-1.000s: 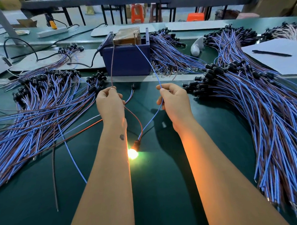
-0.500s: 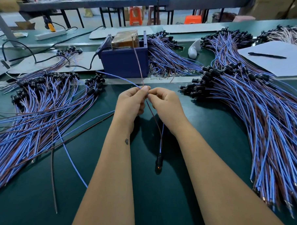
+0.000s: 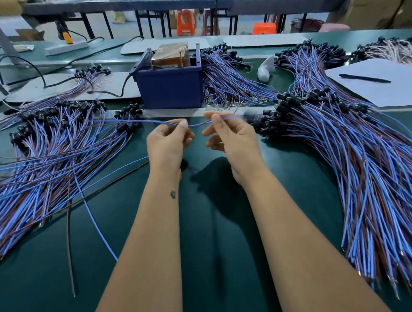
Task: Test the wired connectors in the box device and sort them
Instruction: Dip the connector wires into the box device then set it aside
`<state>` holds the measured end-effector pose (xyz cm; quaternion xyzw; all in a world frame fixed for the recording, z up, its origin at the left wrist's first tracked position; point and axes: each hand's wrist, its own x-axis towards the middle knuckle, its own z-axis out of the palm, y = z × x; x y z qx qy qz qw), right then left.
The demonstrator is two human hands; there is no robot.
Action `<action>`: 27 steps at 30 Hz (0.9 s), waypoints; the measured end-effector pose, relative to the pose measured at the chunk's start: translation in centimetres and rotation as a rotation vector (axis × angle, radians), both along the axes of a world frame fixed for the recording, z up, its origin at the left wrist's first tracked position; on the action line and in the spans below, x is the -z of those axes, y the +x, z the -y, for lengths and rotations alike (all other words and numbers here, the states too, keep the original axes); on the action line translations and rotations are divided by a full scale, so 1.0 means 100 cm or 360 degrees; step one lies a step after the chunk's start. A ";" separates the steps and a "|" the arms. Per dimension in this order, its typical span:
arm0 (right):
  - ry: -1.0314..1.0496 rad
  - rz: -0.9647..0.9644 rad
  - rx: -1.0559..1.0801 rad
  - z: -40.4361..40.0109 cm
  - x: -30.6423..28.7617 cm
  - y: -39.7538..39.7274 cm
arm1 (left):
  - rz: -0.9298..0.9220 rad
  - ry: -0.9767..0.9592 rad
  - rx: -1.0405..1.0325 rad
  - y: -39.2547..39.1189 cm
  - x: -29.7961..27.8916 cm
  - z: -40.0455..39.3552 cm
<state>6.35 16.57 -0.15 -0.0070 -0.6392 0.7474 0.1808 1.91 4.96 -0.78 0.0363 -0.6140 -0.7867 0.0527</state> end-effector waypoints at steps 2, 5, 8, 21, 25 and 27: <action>0.0124 0.0035 0.0256 -0.003 0.003 -0.001 | -0.0088 -0.0238 0.0033 0.004 0.003 -0.006; 0.0329 0.0092 0.0544 -0.011 0.005 -0.003 | -0.0224 -0.0518 0.0234 0.013 0.002 -0.017; 0.0305 0.0190 0.0642 -0.024 0.000 -0.004 | -0.0355 -0.0671 0.0478 0.028 -0.002 -0.033; 0.1698 0.0828 0.0958 -0.164 -0.059 0.047 | -0.0521 -0.1015 0.0811 0.056 0.005 -0.070; 0.2086 0.1131 0.1059 -0.171 -0.062 0.053 | -0.0545 -0.1153 0.0488 0.050 0.003 -0.065; 0.2168 0.1105 0.1196 -0.154 -0.058 0.049 | -0.0508 -0.1193 0.0366 0.048 0.002 -0.061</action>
